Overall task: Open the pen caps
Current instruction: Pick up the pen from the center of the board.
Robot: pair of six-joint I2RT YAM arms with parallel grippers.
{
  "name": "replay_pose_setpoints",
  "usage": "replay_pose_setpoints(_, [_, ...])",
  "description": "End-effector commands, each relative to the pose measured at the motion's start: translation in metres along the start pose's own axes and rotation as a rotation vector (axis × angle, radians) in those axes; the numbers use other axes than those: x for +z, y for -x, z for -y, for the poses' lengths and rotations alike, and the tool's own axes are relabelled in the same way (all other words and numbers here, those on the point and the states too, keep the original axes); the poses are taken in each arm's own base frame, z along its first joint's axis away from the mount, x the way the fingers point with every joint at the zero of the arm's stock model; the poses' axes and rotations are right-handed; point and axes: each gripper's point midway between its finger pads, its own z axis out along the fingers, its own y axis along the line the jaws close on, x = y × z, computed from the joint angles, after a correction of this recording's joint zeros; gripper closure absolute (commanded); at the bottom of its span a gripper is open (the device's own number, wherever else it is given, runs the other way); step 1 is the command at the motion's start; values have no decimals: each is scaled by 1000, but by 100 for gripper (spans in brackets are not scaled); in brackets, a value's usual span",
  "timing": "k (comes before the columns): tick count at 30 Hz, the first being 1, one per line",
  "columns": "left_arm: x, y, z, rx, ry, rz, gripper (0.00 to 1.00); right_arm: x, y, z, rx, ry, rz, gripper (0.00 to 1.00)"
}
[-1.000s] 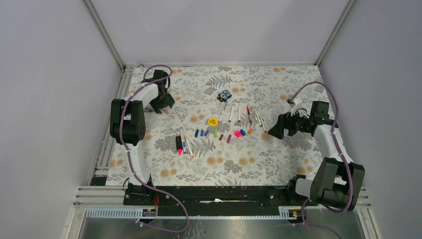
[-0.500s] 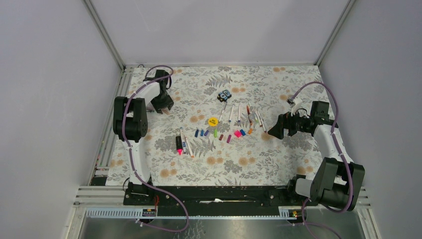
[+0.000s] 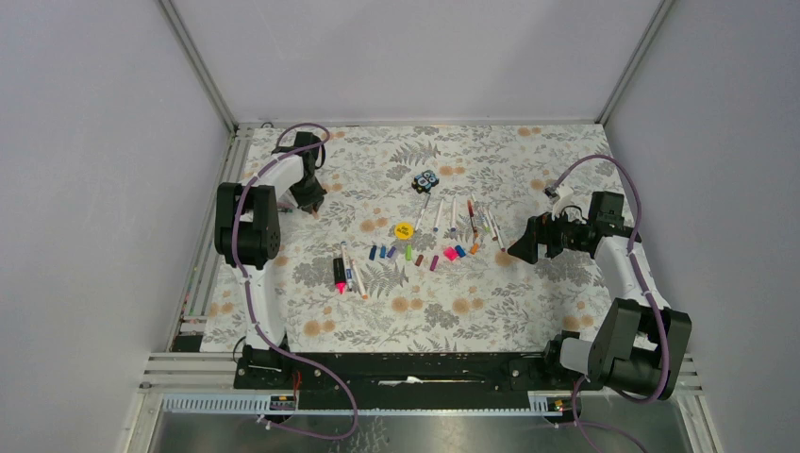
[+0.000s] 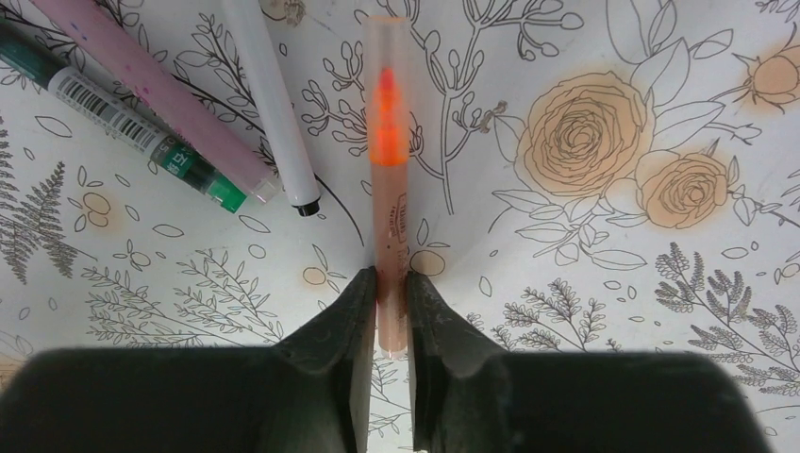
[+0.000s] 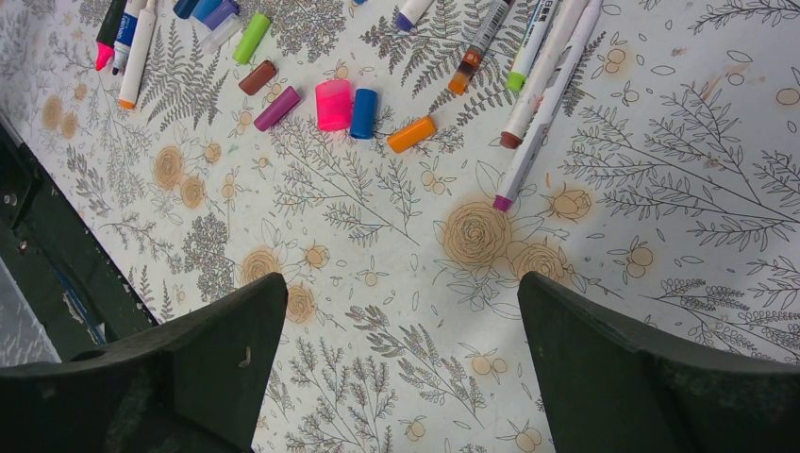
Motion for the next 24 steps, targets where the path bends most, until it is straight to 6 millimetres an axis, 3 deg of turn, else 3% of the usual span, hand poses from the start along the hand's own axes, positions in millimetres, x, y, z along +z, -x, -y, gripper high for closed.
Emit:
replay_pose_setpoints(1, [-4, 10, 2, 19, -7, 17, 87, -3, 8, -1, -43, 1, 32, 1])
replay_pose_setpoints(6, [-20, 19, 8, 31, -65, 58, 100, -4, 10, -1, -46, 2, 40, 1])
replay_pose_setpoints(13, [-55, 21, 17, 52, -207, 110, 100, -6, 11, -4, -48, 11, 53, 1])
replay_pose_setpoints(16, [-80, 16, 24, 73, -325, 143, 100, -7, 13, -7, -58, 23, 64, 0])
replay_pose_setpoints(19, [-106, 2, 35, 98, -489, 154, 100, -8, 15, -12, -70, 40, 79, 0])
replay_pose_setpoints(24, [-151, -38, 54, 135, -815, 120, 100, -11, 19, -22, -101, 68, 109, 0])
